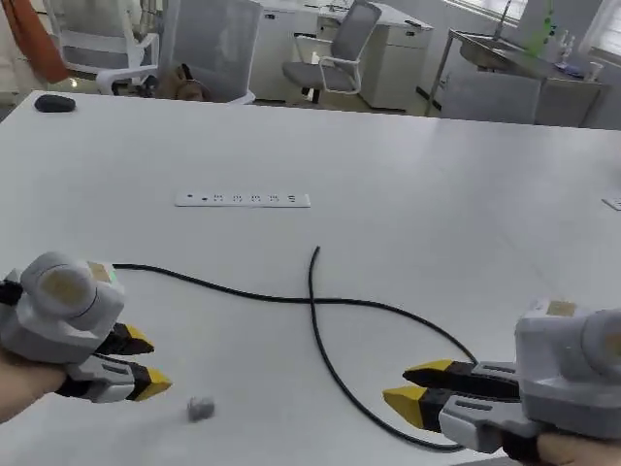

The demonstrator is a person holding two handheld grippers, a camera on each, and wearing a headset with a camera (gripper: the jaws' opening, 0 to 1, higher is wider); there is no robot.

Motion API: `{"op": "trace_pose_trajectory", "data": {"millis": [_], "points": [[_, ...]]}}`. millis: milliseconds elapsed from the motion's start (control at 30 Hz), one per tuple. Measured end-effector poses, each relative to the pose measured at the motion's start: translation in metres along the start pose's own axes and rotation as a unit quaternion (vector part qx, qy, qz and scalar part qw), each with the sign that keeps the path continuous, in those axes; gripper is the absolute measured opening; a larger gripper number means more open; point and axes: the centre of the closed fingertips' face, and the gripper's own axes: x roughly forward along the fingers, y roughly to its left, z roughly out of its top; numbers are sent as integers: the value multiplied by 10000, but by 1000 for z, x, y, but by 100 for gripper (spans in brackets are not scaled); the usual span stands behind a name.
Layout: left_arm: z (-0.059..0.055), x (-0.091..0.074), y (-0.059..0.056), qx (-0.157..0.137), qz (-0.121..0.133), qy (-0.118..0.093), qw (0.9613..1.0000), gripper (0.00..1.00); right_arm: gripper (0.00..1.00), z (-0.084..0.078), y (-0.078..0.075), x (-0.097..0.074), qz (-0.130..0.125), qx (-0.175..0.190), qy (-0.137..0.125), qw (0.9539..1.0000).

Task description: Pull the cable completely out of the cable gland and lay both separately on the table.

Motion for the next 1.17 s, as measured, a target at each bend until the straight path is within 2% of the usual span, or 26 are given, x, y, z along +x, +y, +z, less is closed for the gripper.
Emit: {"op": "trace_pose_trajectory", "data": {"millis": [67,100,167,200,267,300,333,400,433,500,533,667,833,1067,1167], "points": [[5,-30,2,-141,241,-298,9992,33,24,-5,6,10,160,36,167,9997],[4,-42,2,-296,325,-360,9984,30,26,-9,8,16,219,96,289,9993],[-4,-68,2,-363,544,-339,9973,30,27,-14,11,21,260,107,426,9987],[-10,-79,1,-502,676,-367,9958,31,28,-14,13,23,270,90,412,9987],[-19,-91,-5,-903,674,-433,9927,33,29,-17,17,24,337,160,442,9983],[-30,-95,-10,-1190,594,-410,9903,34,29,-18,18,25,349,185,480,9981],[-38,-96,-14,-1330,568,-350,9889,35,29,-22,19,26,358,196,558,9976],[-55,-100,-14,-1520,764,-379,9847,34,30,-24,20,27,359,194,601,9974],[-67,-101,-19,-1701,774,-282,9820,35,30,-26,20,27,364,218,632,9971],[-77,-103,-22,-1919,895,-229,9771,40,31,-28,22,26,366,254,674,9967],[-78,-105,-22,-1930,1000,-323,9756,41,31,-30,23,26,363,279,694,9965],[-79,-107,-27,-2140,1047,-446,9702,41,32,-37,25,25,330,381,731,9960],[-79,-106,-27,-2228,1122,-476,9672,43,32,-43,33,25,365,432,789,9953],[-78,-104,-26,-2281,1099,-488,9662,43,32,-43,35,24,373,459,777,9952],[-79,-102,-27,-2234,1098,-445,9675,43,32,-42,37,23,396,404,810,9951]]}}
